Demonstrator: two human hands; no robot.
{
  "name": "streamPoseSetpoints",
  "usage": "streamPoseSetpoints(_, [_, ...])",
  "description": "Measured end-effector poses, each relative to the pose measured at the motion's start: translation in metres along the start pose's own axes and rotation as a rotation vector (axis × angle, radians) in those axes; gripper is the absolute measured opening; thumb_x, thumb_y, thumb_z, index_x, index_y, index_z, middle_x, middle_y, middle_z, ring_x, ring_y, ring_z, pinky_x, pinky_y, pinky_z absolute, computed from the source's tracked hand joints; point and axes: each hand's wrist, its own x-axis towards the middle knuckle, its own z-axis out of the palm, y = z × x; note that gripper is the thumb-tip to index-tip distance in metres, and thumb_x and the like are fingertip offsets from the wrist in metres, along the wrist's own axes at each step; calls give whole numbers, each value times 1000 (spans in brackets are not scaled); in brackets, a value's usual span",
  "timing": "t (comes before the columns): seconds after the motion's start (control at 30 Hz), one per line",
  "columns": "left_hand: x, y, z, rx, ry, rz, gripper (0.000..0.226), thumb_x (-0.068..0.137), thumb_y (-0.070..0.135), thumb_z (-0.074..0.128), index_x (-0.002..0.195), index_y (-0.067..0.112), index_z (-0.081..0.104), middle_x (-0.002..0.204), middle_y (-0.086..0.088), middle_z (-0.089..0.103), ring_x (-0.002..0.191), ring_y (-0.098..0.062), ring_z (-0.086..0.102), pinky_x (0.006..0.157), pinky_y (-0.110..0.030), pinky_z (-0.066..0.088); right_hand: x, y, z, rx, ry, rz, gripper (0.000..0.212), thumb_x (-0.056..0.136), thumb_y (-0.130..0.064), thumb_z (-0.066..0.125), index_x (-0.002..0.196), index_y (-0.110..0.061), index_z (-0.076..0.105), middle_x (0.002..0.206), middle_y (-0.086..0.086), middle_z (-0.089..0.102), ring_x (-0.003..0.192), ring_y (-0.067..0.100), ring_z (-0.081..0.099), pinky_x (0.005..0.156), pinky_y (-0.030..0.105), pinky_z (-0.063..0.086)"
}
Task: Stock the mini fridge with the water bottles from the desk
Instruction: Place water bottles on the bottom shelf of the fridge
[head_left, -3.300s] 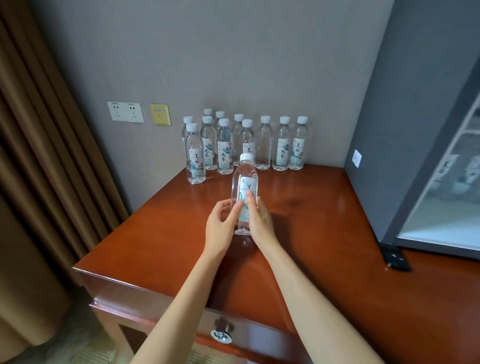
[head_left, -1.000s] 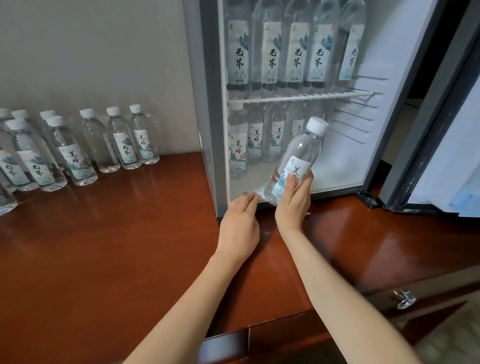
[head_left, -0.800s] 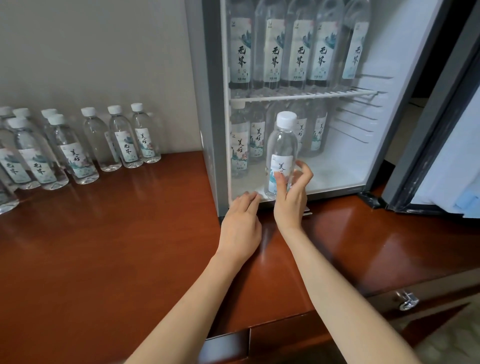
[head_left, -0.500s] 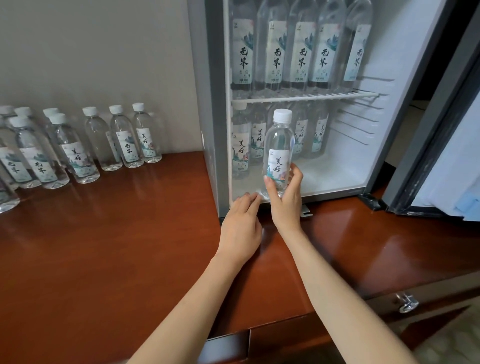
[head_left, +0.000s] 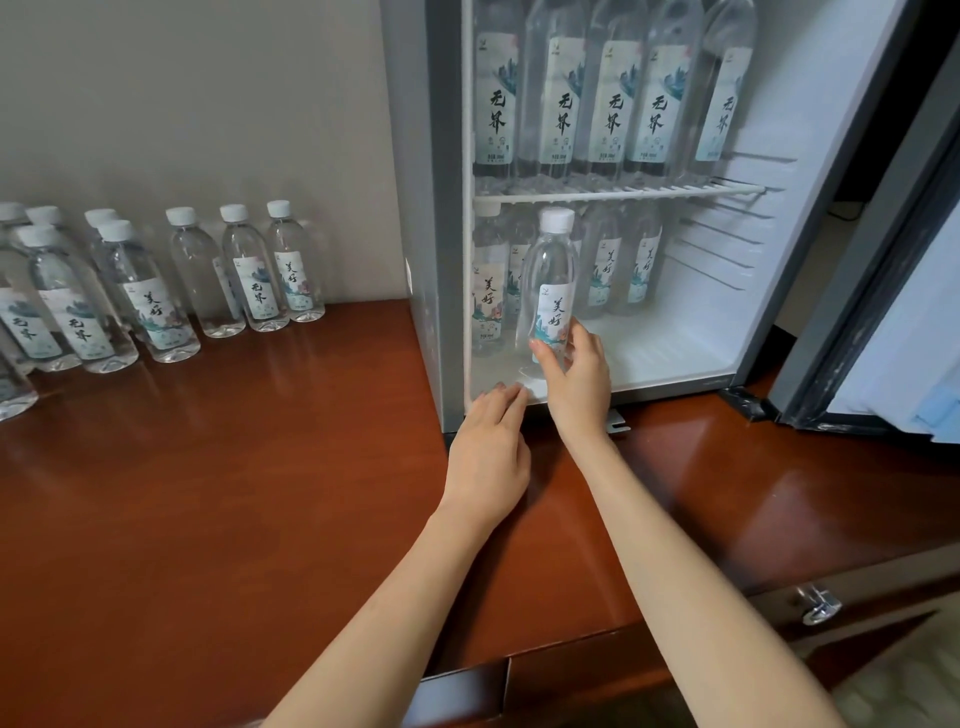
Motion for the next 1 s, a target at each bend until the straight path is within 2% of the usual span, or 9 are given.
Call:
streamPoseSetpoints(0.3, [0,-1,1,-10,1,8,56,78,-8,47,133,0,52,133,-12,54,133,-30,43,115,-27,21,32,-8,16,-20,-106,61,42,87,-41,68,110,-6,59,109,11,63,102,28,60,83,40,49])
streamPoseSetpoints(0.57, [1,-3,2,-23,7,12,54,79,-8,47,132,0,53,133,-12,55,132,-31,44,112,-37,35,46,-5,23,-1,-133,60,45,89,-37,66,119,-4,58,114,13,64,108,29,60,87,41,50])
streamPoseSetpoints(0.9, [1,-3,3,-25,25,15,55,76,-9,50,131,-1,54,131,-13,56,130,-32,47,113,-36,31,49,-2,25,-25,-164,45,53,91,-38,64,127,0,54,123,17,59,114,31,57,90,41,49])
streamPoseSetpoints(1.0, [0,-4,4,-28,21,11,56,77,-9,48,132,0,53,133,-13,55,132,-31,44,114,-33,28,47,-1,25,-27,-175,40,56,91,-39,63,133,-4,51,129,14,57,118,29,56,92,41,49])
